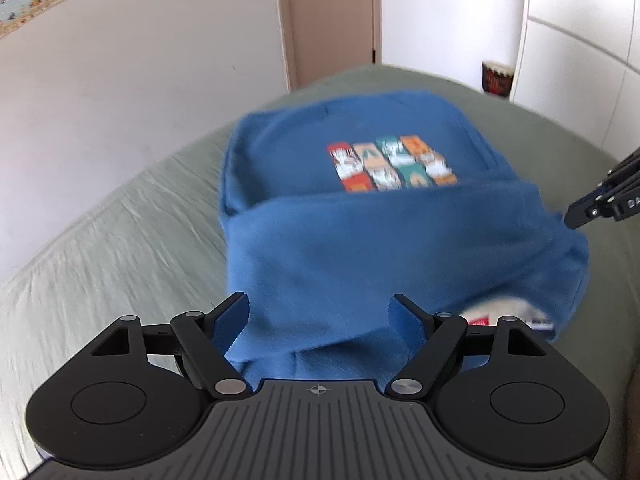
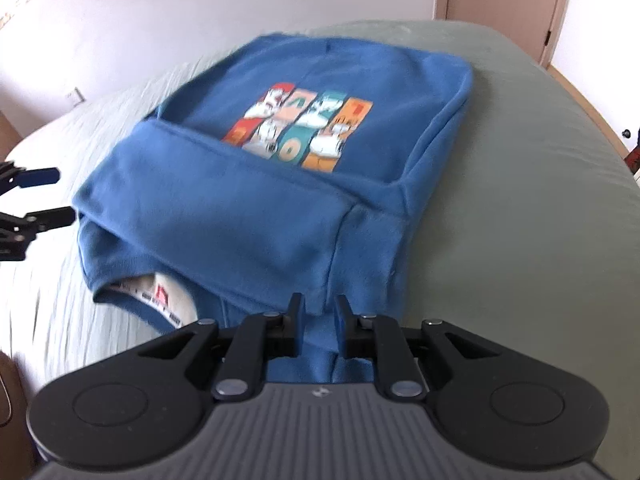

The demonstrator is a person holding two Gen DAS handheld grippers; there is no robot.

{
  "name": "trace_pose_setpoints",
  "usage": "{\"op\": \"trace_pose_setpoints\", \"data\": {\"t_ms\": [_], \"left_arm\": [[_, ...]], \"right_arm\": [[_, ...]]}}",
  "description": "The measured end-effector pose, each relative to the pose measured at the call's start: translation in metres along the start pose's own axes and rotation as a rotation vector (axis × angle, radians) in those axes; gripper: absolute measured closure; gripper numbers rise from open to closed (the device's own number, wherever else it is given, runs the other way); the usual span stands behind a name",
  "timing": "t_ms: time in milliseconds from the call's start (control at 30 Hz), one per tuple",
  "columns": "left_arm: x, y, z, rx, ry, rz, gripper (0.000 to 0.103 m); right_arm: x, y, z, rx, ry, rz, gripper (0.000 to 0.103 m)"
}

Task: Fold clothes

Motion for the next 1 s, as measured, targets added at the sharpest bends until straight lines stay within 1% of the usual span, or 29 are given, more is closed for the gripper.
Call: {"op": "trace_pose_setpoints", "data": {"t_ms": [33, 67, 100, 200, 267, 300, 367, 400, 433, 467, 567, 600, 633, 800, 933, 1000], "left_arm": [[0.002, -0.001, 0.002, 0.002, 0.008, 0.000, 0.026], [0.008, -0.003, 0.013, 0.012, 0.044, -0.001, 0.026], [0.011, -0.003, 0.017, 0.011, 0.059, 0.000, 0.026], [0.025, -0.006, 0.033, 0.005, 0.126, 0.036, 0.026], [0.026, -0.006, 0.034, 0.009, 0.139, 0.040, 0.026], [0.025, -0.006, 0.033, 0.010, 0.141, 0.040, 0.026], [0.021, -0.005, 0.024, 0.015, 0.132, 0.039, 0.026], [0.018, -0.004, 0.018, 0.016, 0.124, 0.039, 0.026], [0.011, 0.000, 0.009, 0.013, 0.116, 0.040, 0.026], [0.008, 0.002, 0.007, 0.011, 0.113, 0.037, 0.026], [-0.006, 0.017, -0.004, 0.011, 0.102, 0.006, 0.026], [-0.010, 0.020, -0.006, 0.013, 0.100, -0.001, 0.026], [-0.016, 0.026, -0.006, 0.015, 0.097, -0.013, 0.026], [-0.045, 0.052, 0.001, -0.003, 0.078, -0.003, 0.026], [-0.068, 0.071, 0.017, -0.009, 0.064, 0.014, 0.026], [-0.077, 0.080, 0.028, -0.016, 0.070, 0.017, 0.026]], "right_arm": [[0.004, -0.001, 0.006, 0.003, 0.016, 0.005, 0.087], [0.008, -0.003, 0.013, 0.011, 0.034, 0.012, 0.087], [0.011, -0.006, 0.018, 0.019, 0.045, 0.016, 0.087], [0.015, -0.011, 0.025, 0.030, 0.061, 0.029, 0.087], [0.016, -0.013, 0.025, 0.024, 0.063, 0.044, 0.087], [0.016, -0.013, 0.023, 0.021, 0.061, 0.050, 0.086], [0.011, -0.013, 0.013, 0.008, 0.043, 0.059, 0.078], [0.008, -0.013, 0.009, 0.003, 0.034, 0.062, 0.069], [0.005, -0.013, 0.003, -0.005, 0.024, 0.067, 0.063], [0.001, -0.013, -0.003, -0.013, 0.012, 0.073, 0.061], [-0.013, -0.013, -0.020, -0.045, -0.022, 0.095, 0.050], [-0.018, -0.013, -0.025, -0.055, -0.033, 0.105, 0.043], [-0.025, -0.014, -0.031, -0.071, -0.051, 0.115, 0.040], [-0.050, -0.022, -0.041, -0.098, -0.089, 0.128, 0.037], [-0.066, -0.031, -0.040, -0.110, -0.098, 0.154, 0.036], [-0.073, -0.037, -0.037, -0.110, -0.099, 0.167, 0.036]]}}
Point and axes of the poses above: each gripper's, at about its wrist camera, not at the fingertips, and z roughly the way its jaws point, y to its left, x to its underside, the point moved 9 cm from there along z, roughly the way its jaws point, and after that the axes turned 14 degrees about z, right-handed, at the moved point
